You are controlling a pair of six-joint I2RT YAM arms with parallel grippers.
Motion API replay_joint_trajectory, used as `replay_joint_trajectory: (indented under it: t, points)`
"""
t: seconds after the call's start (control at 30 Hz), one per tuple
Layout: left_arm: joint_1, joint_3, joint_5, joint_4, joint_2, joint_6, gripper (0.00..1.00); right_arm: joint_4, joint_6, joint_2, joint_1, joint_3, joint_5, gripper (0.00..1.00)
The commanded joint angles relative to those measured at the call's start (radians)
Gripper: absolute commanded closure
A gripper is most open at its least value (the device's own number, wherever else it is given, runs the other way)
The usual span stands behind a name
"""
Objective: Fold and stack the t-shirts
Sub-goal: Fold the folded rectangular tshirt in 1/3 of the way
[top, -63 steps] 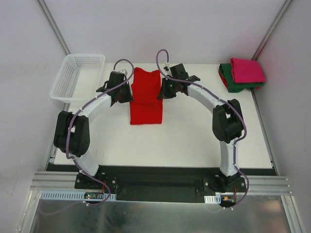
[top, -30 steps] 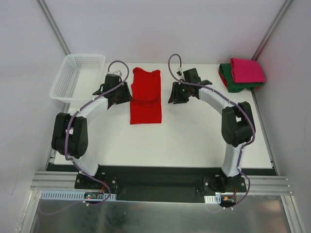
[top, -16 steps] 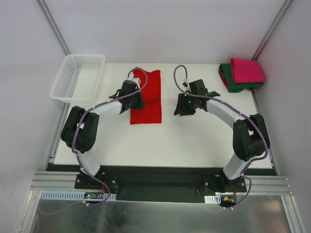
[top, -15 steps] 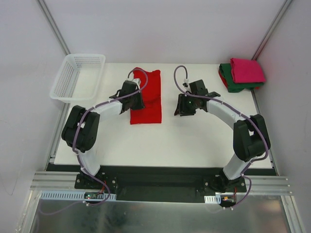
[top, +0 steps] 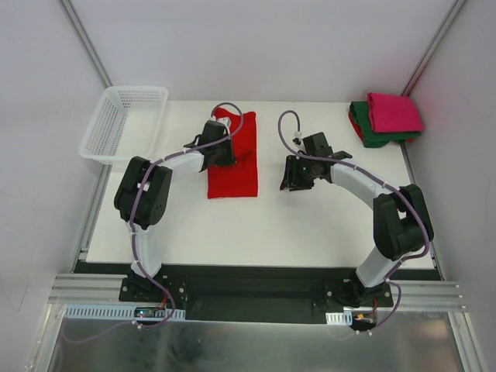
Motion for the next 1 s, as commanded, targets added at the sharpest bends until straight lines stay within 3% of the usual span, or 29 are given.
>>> replay_joint_trajectory:
  t: [0.0,0.2,0.47,0.73,0.83,0.9,0.97]
  points:
    - [0.011,0.122,-0.043,0.027,0.056,0.049,1.0,0.018,0.0,-0.057,0.002,-0.018,0.014,0.57]
    - [0.058,0.301,-0.06,0.015,0.154,0.077,1.0,0.011,0.0,-0.083,0.002,-0.046,0.024,0.57]
    - [0.113,0.279,-0.08,-0.008,0.052,0.106,1.0,0.012,0.003,-0.1,0.008,-0.069,0.021,0.57]
    - [0.12,-0.077,-0.07,-0.006,-0.226,-0.014,1.0,0.093,0.032,-0.057,0.031,-0.085,-0.07,0.53]
    - [0.12,-0.247,-0.101,0.009,-0.356,-0.063,0.94,0.141,0.04,-0.039,0.046,-0.098,-0.108,0.52]
    - [0.118,-0.362,-0.081,0.04,-0.418,-0.098,0.84,0.179,0.057,-0.013,0.053,-0.105,-0.128,0.44]
    - [0.109,-0.425,-0.066,0.059,-0.49,-0.117,0.66,0.204,0.074,0.016,0.053,-0.102,-0.179,0.41]
